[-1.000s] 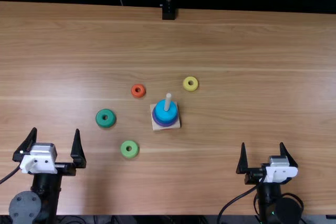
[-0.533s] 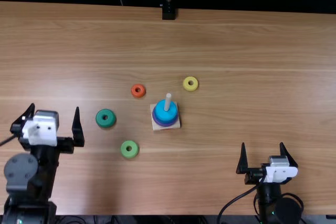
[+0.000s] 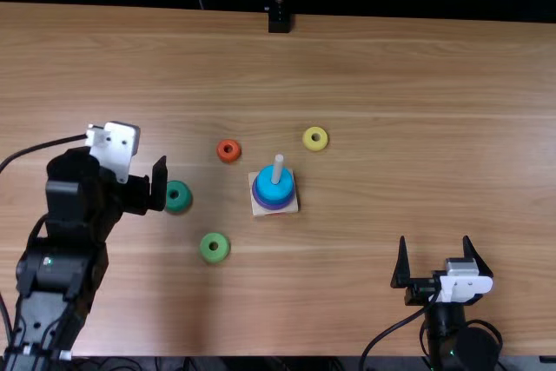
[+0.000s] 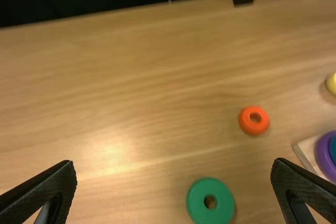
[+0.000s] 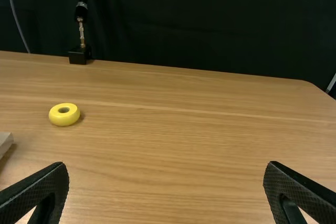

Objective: Build the Hanoi tower: stack the rings onto the peg from bottom to top in this color order: purple, dark blue, light blue, dark green, light green, yellow, orange.

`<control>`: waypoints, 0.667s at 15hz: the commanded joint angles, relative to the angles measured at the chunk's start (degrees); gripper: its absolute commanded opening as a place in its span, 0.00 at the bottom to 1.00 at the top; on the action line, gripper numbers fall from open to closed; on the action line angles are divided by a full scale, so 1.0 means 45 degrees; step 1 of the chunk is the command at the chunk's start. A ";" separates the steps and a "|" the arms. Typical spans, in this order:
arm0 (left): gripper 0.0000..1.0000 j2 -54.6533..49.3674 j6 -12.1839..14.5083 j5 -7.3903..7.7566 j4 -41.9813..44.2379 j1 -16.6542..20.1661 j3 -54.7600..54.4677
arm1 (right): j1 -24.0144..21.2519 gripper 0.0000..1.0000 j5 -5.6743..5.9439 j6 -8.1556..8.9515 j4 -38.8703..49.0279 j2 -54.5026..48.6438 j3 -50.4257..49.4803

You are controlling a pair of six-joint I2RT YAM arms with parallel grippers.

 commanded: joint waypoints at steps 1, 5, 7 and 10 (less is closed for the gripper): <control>1.00 0.1013 0.0138 0.0217 -0.0305 -0.0247 0.0802 | -0.0165 1.00 0.0028 -0.0023 -0.0214 -0.0163 -0.0099; 1.00 0.3454 0.0044 0.0663 -0.2579 -0.0228 0.2072 | -0.0165 1.00 0.0028 -0.0023 -0.0238 -0.0163 -0.0099; 1.00 0.4567 0.0114 0.0921 -0.2766 -0.0267 0.2697 | -0.0165 1.00 0.0028 -0.0023 -0.0238 -0.0163 -0.0099; 1.00 0.5505 0.0138 0.0757 -0.2790 -0.0540 0.3009 | -0.0165 1.00 0.0028 -0.0023 -0.0214 -0.0163 -0.0099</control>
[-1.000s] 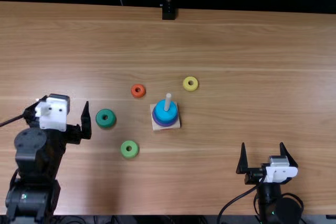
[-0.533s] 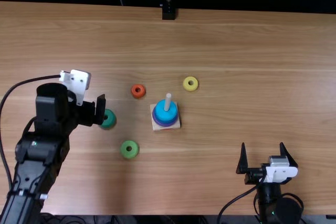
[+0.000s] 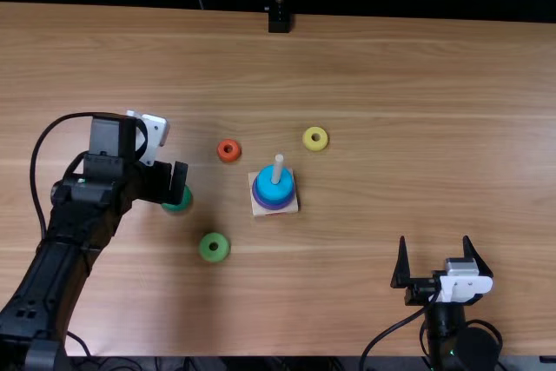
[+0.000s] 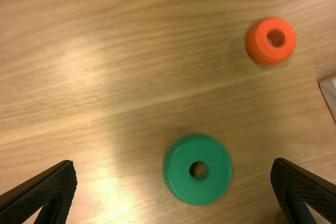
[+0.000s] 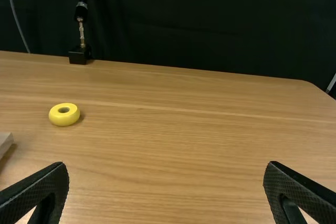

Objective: Build the Hanoi tower: stack the rings onto the peg from bottom to top in this color order: purple, dark blue, light blue, dark green, light green, yellow, orange.

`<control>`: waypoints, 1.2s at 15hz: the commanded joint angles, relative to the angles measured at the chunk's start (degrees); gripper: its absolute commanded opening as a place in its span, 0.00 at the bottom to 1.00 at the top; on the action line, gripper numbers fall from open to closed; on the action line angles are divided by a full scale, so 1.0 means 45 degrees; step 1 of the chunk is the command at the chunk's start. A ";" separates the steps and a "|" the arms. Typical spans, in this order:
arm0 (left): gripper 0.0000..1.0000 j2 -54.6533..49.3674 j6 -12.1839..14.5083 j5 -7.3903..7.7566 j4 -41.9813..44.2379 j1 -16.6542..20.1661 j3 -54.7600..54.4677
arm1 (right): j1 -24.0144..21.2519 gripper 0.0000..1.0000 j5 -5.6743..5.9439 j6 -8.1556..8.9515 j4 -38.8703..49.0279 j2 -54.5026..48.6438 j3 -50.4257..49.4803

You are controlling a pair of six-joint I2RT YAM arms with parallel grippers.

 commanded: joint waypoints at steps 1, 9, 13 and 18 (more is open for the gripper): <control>1.00 0.0528 0.0132 0.0199 -0.0196 -0.0215 0.0913 | -0.0165 1.00 0.0028 -0.0028 -0.0238 -0.0163 -0.0094; 1.00 0.2520 0.1913 -0.1489 -0.1860 -0.1094 0.1753 | -0.0165 1.00 0.0028 -0.0028 -0.0214 -0.0163 -0.0094; 1.00 0.3106 0.1937 -0.1489 -0.1814 -0.1152 0.1753 | -0.0165 1.00 0.0028 -0.0028 -0.0214 -0.0163 -0.0094; 1.00 0.3379 0.1937 -0.1465 -0.1814 -0.1172 0.1753 | -0.0165 1.00 0.0028 -0.0028 -0.0238 -0.0163 -0.0094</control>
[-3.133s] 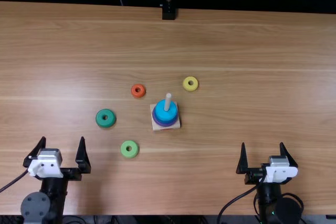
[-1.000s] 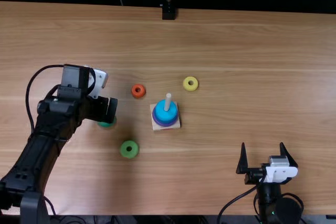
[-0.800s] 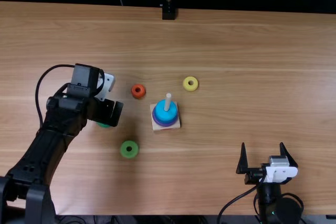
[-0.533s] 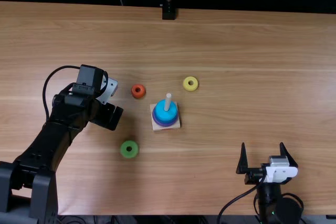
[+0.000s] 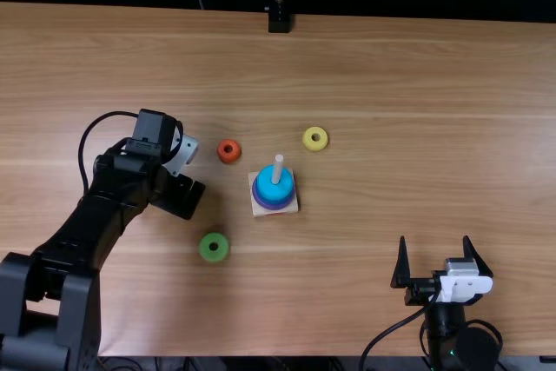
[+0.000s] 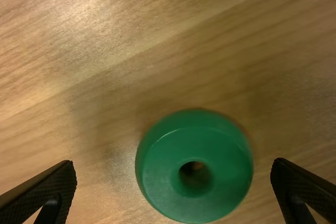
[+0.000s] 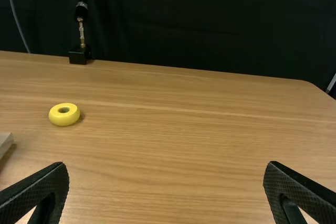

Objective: Build the Hanoi tower: stack the rings onto the peg from bottom to top in this color order: purple, dark blue, light blue, dark green, light green, yellow, orange.

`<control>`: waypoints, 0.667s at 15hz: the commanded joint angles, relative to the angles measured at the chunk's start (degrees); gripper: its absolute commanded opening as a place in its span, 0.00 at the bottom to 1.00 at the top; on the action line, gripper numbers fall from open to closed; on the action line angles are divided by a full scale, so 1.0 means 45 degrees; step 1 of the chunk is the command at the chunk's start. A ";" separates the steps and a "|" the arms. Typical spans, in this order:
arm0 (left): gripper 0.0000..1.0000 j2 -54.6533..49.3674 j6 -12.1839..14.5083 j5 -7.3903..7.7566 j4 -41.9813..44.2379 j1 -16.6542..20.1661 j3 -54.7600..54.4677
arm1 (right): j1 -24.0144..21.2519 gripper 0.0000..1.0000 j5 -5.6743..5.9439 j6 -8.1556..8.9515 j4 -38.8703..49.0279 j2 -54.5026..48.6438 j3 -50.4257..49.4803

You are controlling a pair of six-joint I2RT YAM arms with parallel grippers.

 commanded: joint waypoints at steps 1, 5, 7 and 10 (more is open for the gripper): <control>1.00 0.0329 0.0164 -0.0023 0.0013 -0.0128 0.0393 | -0.0165 1.00 0.0028 -0.0023 -0.0214 -0.0163 -0.0094; 1.00 0.0720 0.0164 -0.0046 0.0013 -0.0128 0.0393 | -0.0165 1.00 0.0028 -0.0023 -0.0214 -0.0163 -0.0094; 1.00 0.0739 0.0187 -0.0046 0.0013 -0.0128 0.0315 | -0.0165 1.00 0.0028 -0.0023 -0.0214 -0.0163 -0.0094; 1.00 0.0739 0.0211 -0.0023 -0.0011 -0.0128 0.0276 | -0.0165 1.00 0.0028 -0.0023 -0.0214 -0.0163 -0.0094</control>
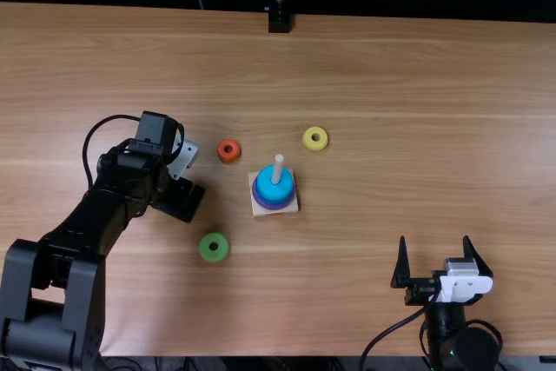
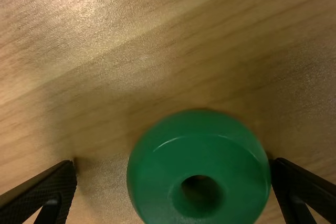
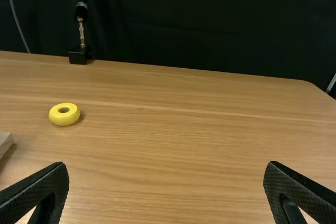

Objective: Build the Hanoi tower: stack the rings onto the peg from bottom to top in this color order: purple, dark blue, light blue, dark green, light green, yellow, orange.

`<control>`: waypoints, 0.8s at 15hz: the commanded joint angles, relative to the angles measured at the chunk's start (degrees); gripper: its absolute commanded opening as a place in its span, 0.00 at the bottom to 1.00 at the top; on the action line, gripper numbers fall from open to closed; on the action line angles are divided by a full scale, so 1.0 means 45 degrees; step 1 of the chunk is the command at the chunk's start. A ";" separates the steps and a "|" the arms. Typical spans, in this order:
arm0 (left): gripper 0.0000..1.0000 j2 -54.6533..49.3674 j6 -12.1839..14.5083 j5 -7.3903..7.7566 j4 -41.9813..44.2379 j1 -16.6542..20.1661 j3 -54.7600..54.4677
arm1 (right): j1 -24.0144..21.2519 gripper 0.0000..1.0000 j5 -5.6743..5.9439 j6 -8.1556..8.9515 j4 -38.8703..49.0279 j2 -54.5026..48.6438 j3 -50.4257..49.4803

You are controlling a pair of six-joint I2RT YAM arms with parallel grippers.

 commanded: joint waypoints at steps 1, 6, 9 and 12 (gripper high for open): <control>1.00 0.0098 0.0200 -0.0028 -0.0016 -0.0128 0.0290 | -0.0165 1.00 0.0033 -0.0028 -0.0219 -0.0163 -0.0099; 0.00 0.0059 0.0200 -0.0051 -0.0039 -0.0596 0.0271 | -0.0165 1.00 0.0033 -0.0028 -0.0219 -0.0163 -0.0099; 0.00 -0.0019 0.0177 -0.0051 -0.1023 -0.0596 0.0466 | -0.0165 1.00 0.0033 -0.0028 -0.0219 -0.0163 -0.0099; 0.00 -0.0214 0.0153 -0.0028 -0.3672 -0.0596 0.2458 | -0.0165 1.00 0.0033 -0.0028 -0.0219 -0.0163 -0.0099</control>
